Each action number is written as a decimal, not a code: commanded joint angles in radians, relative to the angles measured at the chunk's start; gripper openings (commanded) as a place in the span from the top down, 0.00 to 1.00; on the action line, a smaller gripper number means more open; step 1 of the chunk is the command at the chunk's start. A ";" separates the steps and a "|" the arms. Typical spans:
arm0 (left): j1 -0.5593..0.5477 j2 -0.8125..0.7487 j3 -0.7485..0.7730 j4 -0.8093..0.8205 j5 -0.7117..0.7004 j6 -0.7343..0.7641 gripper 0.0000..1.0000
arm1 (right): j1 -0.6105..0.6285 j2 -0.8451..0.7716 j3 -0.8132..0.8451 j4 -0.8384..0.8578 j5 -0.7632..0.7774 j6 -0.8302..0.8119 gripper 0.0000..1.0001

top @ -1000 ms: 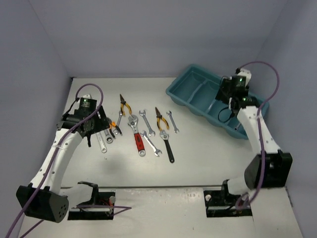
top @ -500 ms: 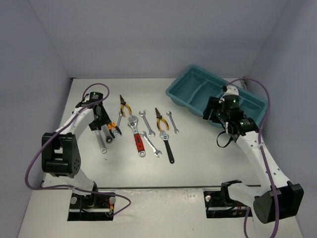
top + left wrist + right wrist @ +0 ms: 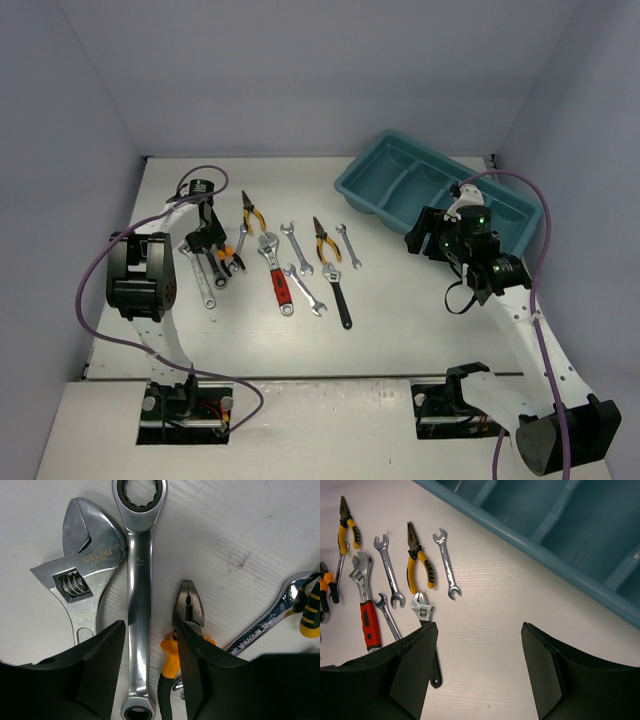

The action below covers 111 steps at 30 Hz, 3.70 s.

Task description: Sort the tools into containers

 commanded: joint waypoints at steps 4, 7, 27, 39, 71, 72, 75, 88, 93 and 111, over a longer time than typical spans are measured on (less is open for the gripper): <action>0.029 -0.030 0.001 0.024 -0.010 0.024 0.61 | 0.008 -0.029 -0.020 0.040 -0.021 0.020 0.34; 0.036 -0.048 -0.031 0.036 0.001 0.031 0.62 | 0.008 -0.028 -0.026 0.040 -0.019 0.024 0.34; 0.085 0.005 -0.086 0.044 0.048 0.039 0.73 | 0.008 -0.028 -0.034 0.040 -0.021 0.037 0.33; 0.083 0.088 -0.037 0.026 0.075 0.078 1.00 | 0.019 -0.015 -0.035 0.040 -0.068 0.022 0.34; 0.041 -0.255 -0.095 -0.077 0.172 0.097 1.00 | 0.397 0.445 0.226 0.367 -0.236 0.136 0.38; 0.033 -0.258 -0.098 -0.079 0.174 0.098 1.00 | 0.404 0.458 0.231 0.372 -0.237 0.137 0.38; 0.001 -0.273 -0.100 -0.086 0.196 0.096 1.00 | 0.419 0.499 0.246 0.393 -0.249 0.143 0.38; -0.192 -0.376 -0.068 -0.128 0.263 0.089 1.00 | 0.448 0.621 0.294 0.555 -0.305 0.197 0.40; -0.240 -0.415 -0.053 -0.142 0.278 0.076 1.00 | 0.448 0.655 0.275 0.680 -0.353 0.253 0.39; -0.335 -0.502 -0.038 -0.148 0.299 0.018 1.00 | 0.481 0.853 0.375 0.888 -0.410 0.385 0.42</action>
